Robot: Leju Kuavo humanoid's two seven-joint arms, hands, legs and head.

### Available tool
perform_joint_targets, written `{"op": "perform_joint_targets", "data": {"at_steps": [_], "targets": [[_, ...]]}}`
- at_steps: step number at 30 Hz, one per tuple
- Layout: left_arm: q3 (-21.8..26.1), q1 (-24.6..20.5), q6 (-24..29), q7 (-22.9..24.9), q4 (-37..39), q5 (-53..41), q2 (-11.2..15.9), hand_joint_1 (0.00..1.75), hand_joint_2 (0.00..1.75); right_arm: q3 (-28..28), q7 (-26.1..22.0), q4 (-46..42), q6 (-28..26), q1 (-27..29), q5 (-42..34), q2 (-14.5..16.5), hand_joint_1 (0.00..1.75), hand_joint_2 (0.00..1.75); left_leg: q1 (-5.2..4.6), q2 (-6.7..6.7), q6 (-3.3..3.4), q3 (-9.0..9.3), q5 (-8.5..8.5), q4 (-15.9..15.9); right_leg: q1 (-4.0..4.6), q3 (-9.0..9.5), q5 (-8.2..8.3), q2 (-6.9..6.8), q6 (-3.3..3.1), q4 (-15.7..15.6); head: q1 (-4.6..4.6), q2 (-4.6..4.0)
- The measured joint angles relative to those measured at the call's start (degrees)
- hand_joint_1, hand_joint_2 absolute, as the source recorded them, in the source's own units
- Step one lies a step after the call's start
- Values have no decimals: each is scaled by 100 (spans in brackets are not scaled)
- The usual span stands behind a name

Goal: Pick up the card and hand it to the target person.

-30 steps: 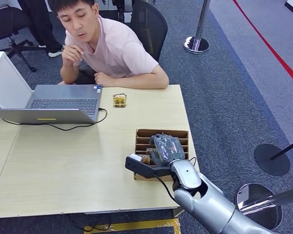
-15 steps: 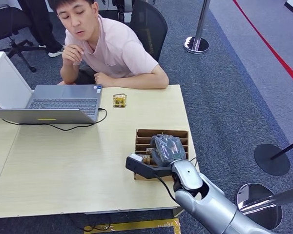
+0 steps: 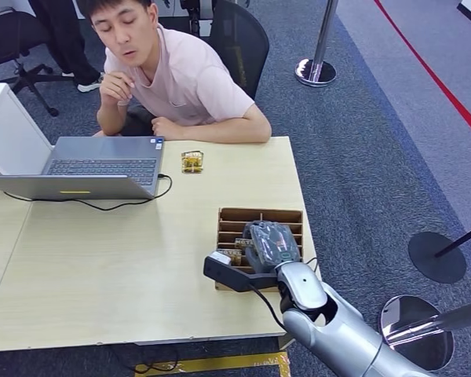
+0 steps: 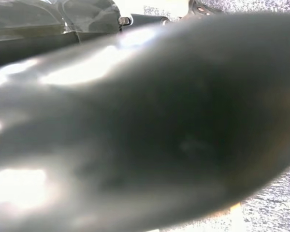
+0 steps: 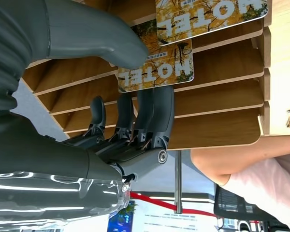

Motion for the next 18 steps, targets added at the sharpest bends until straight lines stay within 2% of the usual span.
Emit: {"op": "perform_joint_targets", "data": {"at_steps": [13, 17, 18], "targets": [[0, 1, -22, -207, 9, 1, 0, 0, 0, 2, -10, 0, 15, 41, 6, -19, 106, 175, 0, 0, 0, 0, 0, 0, 0, 0, 0, 0, 0, 0, 0, 1], [1, 2, -22, -317, 10, 4, 0, 0, 175, 2, -17, 0, 26, 54, 18, -29, 106, 175, 0, 0, 0, 0, 0, 0, 0, 0, 0, 0, 0, 0, 0, 0], [1, 2, -22, -333, 10, 7, 0, 0, 175, 2, -19, 0, 31, 55, 20, -30, 108, 175, 0, 0, 0, 0, 0, 0, 0, 0, 0, 0, 0, 0, 0, 0]]}}
